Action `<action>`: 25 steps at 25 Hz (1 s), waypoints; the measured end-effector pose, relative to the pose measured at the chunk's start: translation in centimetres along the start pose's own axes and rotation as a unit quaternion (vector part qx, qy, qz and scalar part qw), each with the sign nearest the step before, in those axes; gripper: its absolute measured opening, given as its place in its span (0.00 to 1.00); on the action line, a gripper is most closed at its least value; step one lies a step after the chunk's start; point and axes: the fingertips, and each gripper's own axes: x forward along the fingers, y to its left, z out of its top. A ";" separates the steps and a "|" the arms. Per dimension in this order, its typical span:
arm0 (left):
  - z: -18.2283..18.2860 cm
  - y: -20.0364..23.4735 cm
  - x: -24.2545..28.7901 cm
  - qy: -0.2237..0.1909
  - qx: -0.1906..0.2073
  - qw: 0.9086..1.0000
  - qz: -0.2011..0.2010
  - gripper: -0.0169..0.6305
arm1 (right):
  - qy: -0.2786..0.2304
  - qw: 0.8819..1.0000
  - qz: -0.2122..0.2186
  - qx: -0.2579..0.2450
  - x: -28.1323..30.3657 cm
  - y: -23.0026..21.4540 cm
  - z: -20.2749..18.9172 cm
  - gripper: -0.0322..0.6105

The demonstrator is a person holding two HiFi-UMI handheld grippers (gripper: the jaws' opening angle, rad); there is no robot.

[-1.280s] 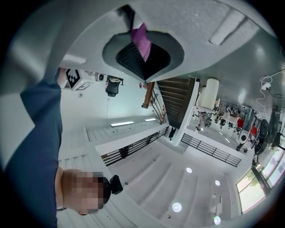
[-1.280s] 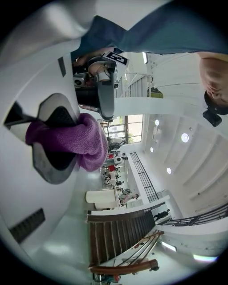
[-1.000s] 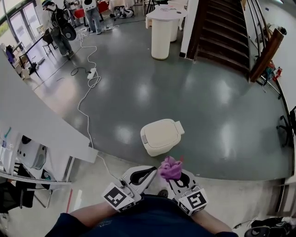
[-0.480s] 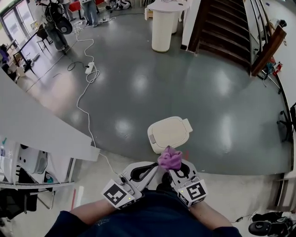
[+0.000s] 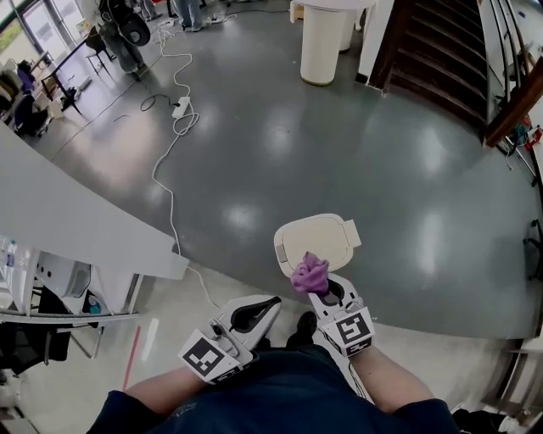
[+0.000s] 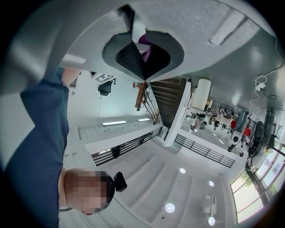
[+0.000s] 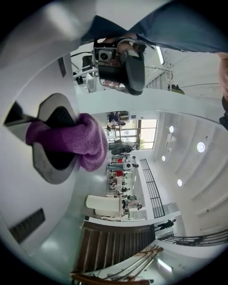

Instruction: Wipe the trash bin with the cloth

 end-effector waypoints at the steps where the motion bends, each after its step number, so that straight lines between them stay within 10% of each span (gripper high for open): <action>1: -0.3 0.1 0.2 0.005 -0.004 1.000 0.008 0.01 | 0.005 1.000 0.002 -0.008 0.5 -0.7 -0.5 0.17; 14: -2.3 2.5 1.7 0.030 0.004 0.998 0.052 0.01 | 0.100 0.987 0.037 -0.116 10.4 -4.7 -8.6 0.17; 25: -3.2 5.2 5.1 0.024 0.011 0.997 0.077 0.01 | 0.196 0.947 0.080 -0.243 19.2 -5.3 -16.3 0.17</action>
